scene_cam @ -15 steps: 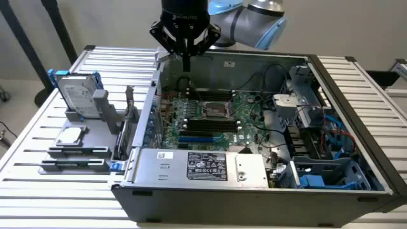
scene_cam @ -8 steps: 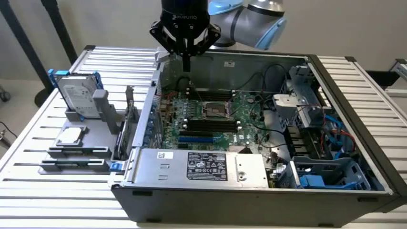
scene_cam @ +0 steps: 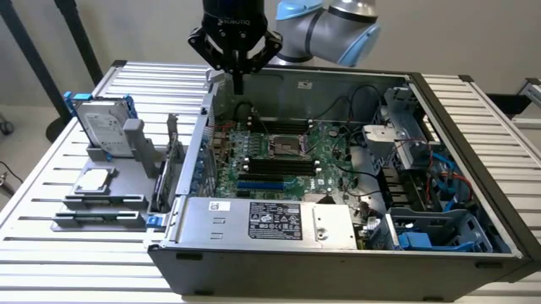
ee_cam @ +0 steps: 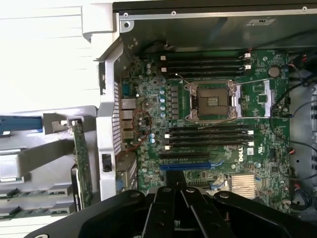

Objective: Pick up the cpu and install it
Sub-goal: 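Reach for the cpu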

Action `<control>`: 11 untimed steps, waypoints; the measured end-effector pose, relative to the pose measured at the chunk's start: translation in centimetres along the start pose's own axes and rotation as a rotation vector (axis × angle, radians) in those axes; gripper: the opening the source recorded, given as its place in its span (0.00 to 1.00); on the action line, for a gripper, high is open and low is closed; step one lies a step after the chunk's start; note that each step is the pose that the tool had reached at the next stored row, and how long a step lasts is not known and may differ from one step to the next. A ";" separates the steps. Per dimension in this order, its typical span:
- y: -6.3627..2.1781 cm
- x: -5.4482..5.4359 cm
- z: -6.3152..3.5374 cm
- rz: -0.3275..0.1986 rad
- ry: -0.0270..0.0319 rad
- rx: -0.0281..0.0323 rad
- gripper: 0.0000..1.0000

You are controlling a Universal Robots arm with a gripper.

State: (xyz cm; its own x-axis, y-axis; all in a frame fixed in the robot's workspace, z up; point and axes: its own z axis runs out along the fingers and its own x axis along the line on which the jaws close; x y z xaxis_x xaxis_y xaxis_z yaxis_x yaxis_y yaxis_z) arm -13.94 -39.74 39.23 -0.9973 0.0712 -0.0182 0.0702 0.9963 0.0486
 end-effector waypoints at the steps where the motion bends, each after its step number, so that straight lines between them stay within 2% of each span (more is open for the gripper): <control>1: 0.02 0.5 0.01 0.000 0.0001 0.0000 0.11; 11: 0.11 5.0 0.47 0.000 0.0005 0.0006 0.11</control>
State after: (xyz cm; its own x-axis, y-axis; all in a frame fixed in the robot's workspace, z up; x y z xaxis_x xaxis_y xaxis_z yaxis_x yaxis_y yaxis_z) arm -18.94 -39.25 38.68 -0.9973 0.0711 -0.0177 0.0702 0.9964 0.0480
